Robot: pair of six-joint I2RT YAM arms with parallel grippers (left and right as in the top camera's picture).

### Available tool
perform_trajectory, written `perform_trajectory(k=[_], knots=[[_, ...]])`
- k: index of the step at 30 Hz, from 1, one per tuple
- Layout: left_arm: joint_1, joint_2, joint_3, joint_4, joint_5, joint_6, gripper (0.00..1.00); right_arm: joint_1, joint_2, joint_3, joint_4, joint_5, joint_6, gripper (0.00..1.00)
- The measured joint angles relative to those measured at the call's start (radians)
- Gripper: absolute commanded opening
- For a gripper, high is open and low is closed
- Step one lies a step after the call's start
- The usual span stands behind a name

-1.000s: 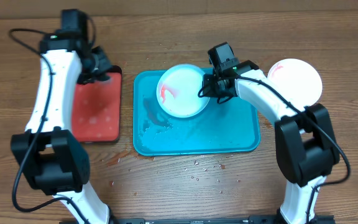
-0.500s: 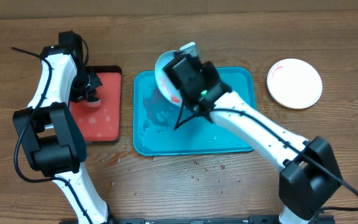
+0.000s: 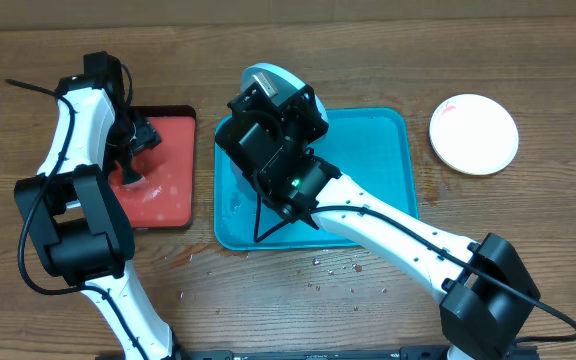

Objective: Clean dirty plates on tray and stack at the side
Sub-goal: 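Lift the light-blue plate with the right gripper and stack it on the plates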

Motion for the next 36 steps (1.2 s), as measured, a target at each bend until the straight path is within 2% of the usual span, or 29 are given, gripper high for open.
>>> perform_trajectory(k=[5,7,9,11,14,17,19,23,27,30,36], knots=[[0.0,0.0,0.0,-0.002,0.01,-0.002,0.97,0.002,0.0,0.0,0.094,0.062,-0.126,0.04],[0.0,0.0,0.004,-0.016,0.017,-0.002,0.85,0.002,0.0,0.0,0.117,0.084,-0.188,0.04],[0.0,0.0,0.016,-0.031,0.033,0.005,0.82,0.002,0.0,0.0,0.127,0.103,-0.238,0.04],[0.0,0.0,0.037,-0.034,0.069,0.023,0.85,0.002,0.0,0.0,0.117,0.102,-0.24,0.04],[0.0,0.0,0.072,-0.03,0.139,0.051,0.99,0.002,-0.002,0.007,-0.032,0.022,-0.184,0.04],[0.0,0.0,0.084,-0.023,0.194,0.069,1.0,0.002,-0.001,0.007,-0.202,-0.113,-0.153,0.04],[0.0,0.0,0.084,-0.024,0.214,0.069,1.0,0.002,-0.001,0.004,-0.186,-0.097,-0.106,0.04],[0.0,0.0,0.085,-0.032,0.241,0.07,1.0,-0.009,-0.003,0.006,-0.028,-0.019,0.013,0.04],[0.0,0.0,0.085,-0.058,0.28,0.071,1.0,-0.063,-0.009,0.01,-0.124,-0.169,0.077,0.04],[0.0,0.0,0.085,-0.084,0.308,0.092,1.0,-0.163,-0.009,0.01,-0.214,-0.306,0.222,0.04],[0.0,0.0,0.085,-0.091,0.399,0.192,1.0,-0.514,-0.008,0.01,-0.362,-0.657,0.538,0.04]])
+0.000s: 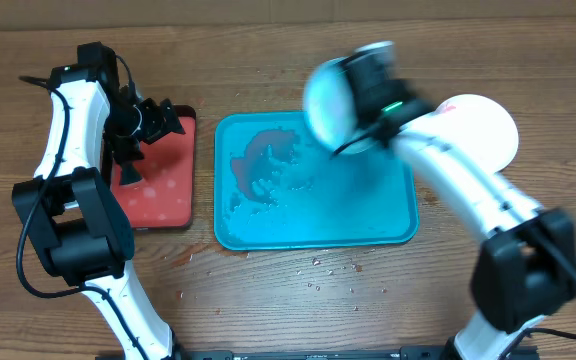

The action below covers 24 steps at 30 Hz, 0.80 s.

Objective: Clean dirty plates on tray and stack at the side
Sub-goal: 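Lift the light-blue plate with the right gripper and stack it on the plates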

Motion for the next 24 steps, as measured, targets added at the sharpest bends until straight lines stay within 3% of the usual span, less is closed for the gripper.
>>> perform_trajectory(k=[5,9,14,20,22,23,24], knots=[[0.0,0.0,0.0,0.001,0.048,0.054,1.0,-0.402,0.0,0.0,-0.007,-0.379,0.117,0.04],[0.0,0.0,0.0,0.008,0.059,0.066,1.0,-0.608,0.0,-0.001,-0.032,-0.573,0.151,0.04],[0.0,0.0,0.0,0.012,0.063,0.076,1.0,-0.746,0.0,-0.101,-0.003,-0.666,0.158,0.04],[0.0,0.0,0.0,0.012,0.066,0.076,1.0,-0.804,0.0,-0.227,0.101,-0.673,0.181,0.04],[0.0,0.0,0.0,0.012,0.066,0.076,1.0,-0.81,0.0,-0.259,0.141,-0.673,0.19,0.11],[0.0,0.0,0.0,0.012,0.068,0.076,1.0,-0.81,0.0,-0.269,0.15,-0.673,0.192,0.2],[0.0,0.0,0.0,0.012,0.068,0.076,1.0,-0.81,0.0,-0.28,0.156,-0.675,0.195,0.37]])
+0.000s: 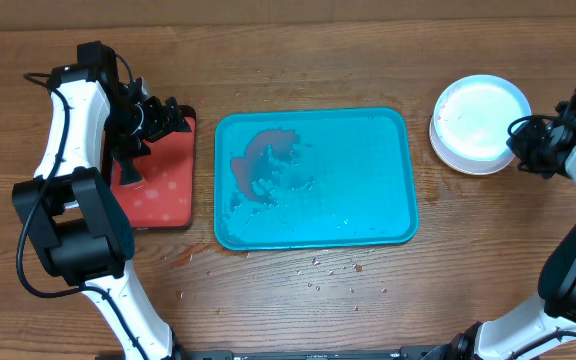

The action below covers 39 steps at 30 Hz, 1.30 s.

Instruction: Clean dirty plates on tray and stack at the side

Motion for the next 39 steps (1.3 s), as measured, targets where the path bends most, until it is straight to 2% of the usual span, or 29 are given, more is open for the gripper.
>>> perform_trajectory(k=[1,3,6,8,13,19,24,30,39], knots=[[0.0,0.0,0.0,0.0,0.0,0.0,1.0,0.0,0.0,-0.008,-0.002,-0.003,0.001,0.55],[0.0,0.0,0.0,0.0,0.0,0.001,1.0,0.001,0.0,-0.015,-0.01,-0.006,0.008,0.68],[0.0,0.0,0.0,0.0,0.0,0.002,1.0,0.001,0.0,-0.015,-0.03,-0.009,0.006,0.83],[0.0,0.0,0.0,0.0,0.0,0.002,1.0,0.001,0.0,-0.015,-0.068,-0.014,0.01,1.0],[0.0,0.0,0.0,0.0,0.0,0.002,1.0,0.001,-0.068,-0.016,-0.164,-0.016,0.014,1.0],[0.0,0.0,0.0,0.0,0.001,0.002,1.0,0.02,-0.358,-0.016,-0.318,-0.016,-0.043,1.0],[0.0,0.0,0.0,0.0,0.0,0.003,1.0,0.114,-0.518,-0.016,-0.483,-0.053,-0.069,1.0],[0.0,0.0,0.0,0.0,0.0,0.002,1.0,0.248,-0.544,-0.017,-0.677,-0.119,-0.082,1.0],[0.0,0.0,0.0,0.0,0.0,0.002,1.0,0.279,-0.544,-0.017,-0.702,-0.135,-0.083,1.0]])
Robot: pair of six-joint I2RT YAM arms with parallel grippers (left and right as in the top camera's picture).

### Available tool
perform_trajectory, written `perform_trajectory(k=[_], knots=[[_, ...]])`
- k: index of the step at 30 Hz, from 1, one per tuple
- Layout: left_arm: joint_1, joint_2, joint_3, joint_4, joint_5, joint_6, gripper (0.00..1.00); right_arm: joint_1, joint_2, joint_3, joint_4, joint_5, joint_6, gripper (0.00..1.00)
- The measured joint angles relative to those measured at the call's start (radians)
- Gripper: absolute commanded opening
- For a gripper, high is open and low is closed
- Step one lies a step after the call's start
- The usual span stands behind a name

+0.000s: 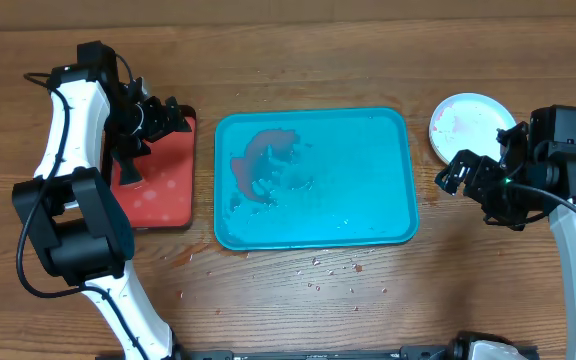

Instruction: Clean dirty plates on tray and stack at the side

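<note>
The teal tray [313, 178] lies mid-table with a reddish smear [258, 165] and wet specks in its left half; no plate is on it. A stack of white plates [471, 120] with faint pink marks sits on the table to the tray's right. My right gripper [470, 186] hovers just in front of that stack, open and holding nothing. Over the far edge of a red board [163, 190], my left gripper [166, 117] points right. Whether it grips anything is unclear. A dark object [128, 170] shows below it.
Crumbs [333, 268] are scattered on the wooden table in front of the tray. The red board lies close against the tray's left side. The left arm's white links [68, 120] rise along the board's left edge.
My right gripper was at the far right edge beside the plate stack. It now sits in front of the stack, nearer the tray, with jaws apart. The left arm has not moved.
My right gripper first held a white plate over the tray's far left, while one plate lay at the right. Then it was carrying the plate over the tray's far right. After that the plate lay on the stack, and the gripper now stands apart from it.
</note>
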Motion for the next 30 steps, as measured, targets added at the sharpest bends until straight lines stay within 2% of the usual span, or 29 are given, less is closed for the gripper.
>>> perform_trajectory(k=[9,14,17,20,30], knots=[[0.0,0.0,0.0,0.0,0.0,0.0,1.0,0.006,0.0,-0.002,0.027,-0.01,0.0,1.0],[0.0,0.0,0.0,0.0,0.0,0.0,1.0,0.099,-0.043,-0.074,0.245,-0.003,-0.001,1.0],[0.0,0.0,0.0,0.0,0.0,0.0,1.0,0.195,-0.163,-0.173,0.383,0.029,-0.001,1.0],[0.0,0.0,0.0,0.0,0.0,0.0,1.0,0.274,-0.33,-0.27,0.447,0.06,-0.001,1.0],[0.0,0.0,0.001,0.0,0.0,0.0,1.0,0.286,-0.8,-0.627,0.661,0.118,-0.001,1.0]])
